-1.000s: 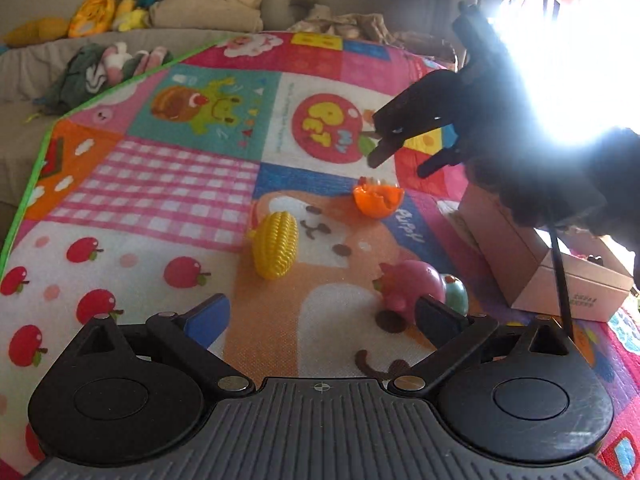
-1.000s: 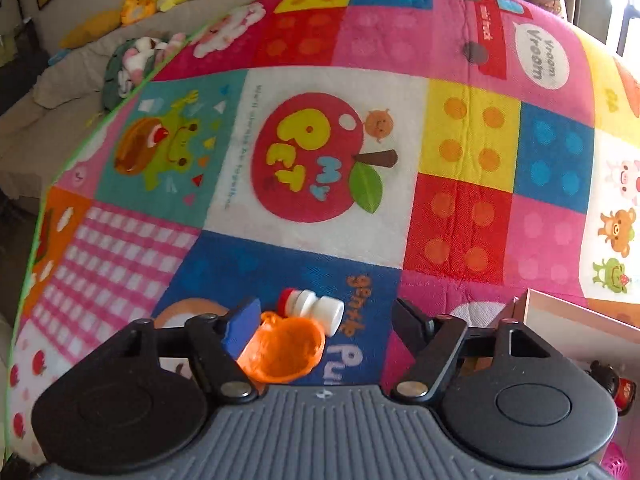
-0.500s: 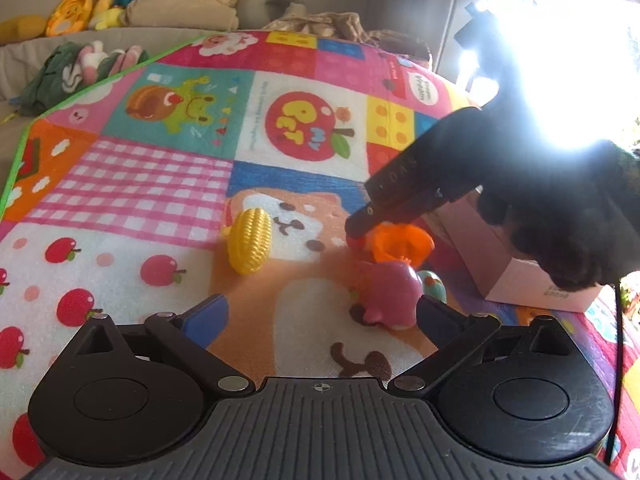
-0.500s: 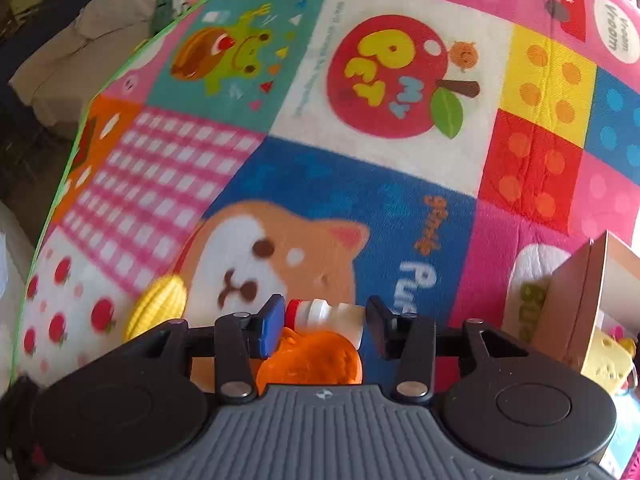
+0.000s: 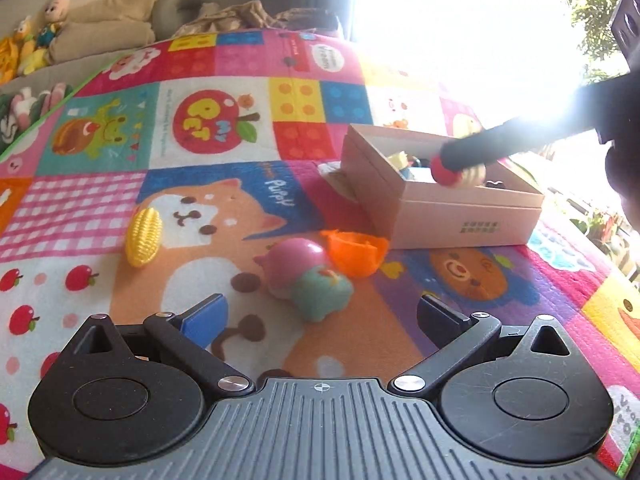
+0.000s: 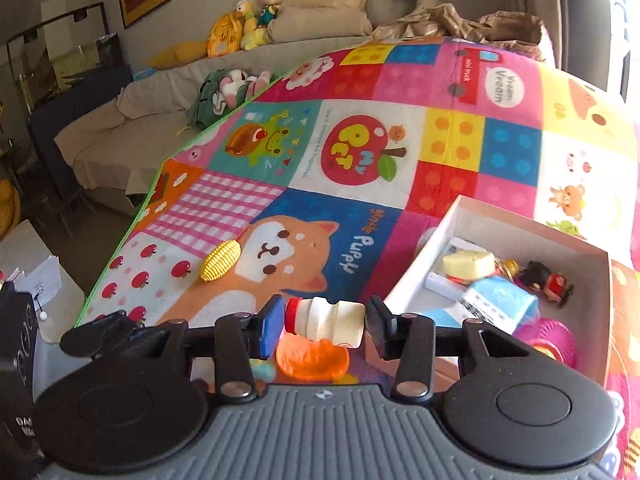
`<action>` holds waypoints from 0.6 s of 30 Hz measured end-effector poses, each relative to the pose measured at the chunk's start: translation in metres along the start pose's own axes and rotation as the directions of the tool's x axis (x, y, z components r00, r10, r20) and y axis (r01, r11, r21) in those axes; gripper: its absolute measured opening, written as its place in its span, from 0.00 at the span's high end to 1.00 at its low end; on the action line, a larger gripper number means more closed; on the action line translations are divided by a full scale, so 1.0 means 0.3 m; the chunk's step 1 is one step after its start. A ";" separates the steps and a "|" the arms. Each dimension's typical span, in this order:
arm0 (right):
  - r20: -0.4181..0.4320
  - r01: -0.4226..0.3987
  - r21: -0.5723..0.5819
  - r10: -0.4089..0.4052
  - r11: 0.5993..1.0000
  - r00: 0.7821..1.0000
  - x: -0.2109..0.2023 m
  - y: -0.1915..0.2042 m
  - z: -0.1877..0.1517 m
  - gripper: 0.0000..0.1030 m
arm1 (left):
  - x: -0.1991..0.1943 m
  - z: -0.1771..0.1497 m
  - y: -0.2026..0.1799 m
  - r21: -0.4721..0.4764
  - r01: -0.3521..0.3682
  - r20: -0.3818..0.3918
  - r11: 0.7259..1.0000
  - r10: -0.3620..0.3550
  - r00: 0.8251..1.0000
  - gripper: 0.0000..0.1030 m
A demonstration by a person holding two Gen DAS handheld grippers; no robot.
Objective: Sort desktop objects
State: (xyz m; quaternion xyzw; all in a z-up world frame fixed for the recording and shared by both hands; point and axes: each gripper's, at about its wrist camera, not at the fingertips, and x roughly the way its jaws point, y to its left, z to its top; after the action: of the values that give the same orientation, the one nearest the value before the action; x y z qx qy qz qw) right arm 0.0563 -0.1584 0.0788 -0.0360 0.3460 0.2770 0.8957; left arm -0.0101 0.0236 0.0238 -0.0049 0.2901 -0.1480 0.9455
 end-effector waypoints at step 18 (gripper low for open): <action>0.064 0.205 0.225 -0.224 0.953 0.972 -0.095 -0.210 -0.501 0.31 | 0.198 0.070 -0.069 0.028 -0.041 -0.123 0.999 0.044 0.991 0.00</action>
State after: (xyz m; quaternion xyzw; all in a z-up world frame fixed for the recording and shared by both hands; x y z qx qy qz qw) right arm -0.0183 -0.2637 -0.0248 0.0371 0.3282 0.1400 0.9335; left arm 0.0425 -0.0145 0.0106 0.0225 0.3465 -0.1314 0.9285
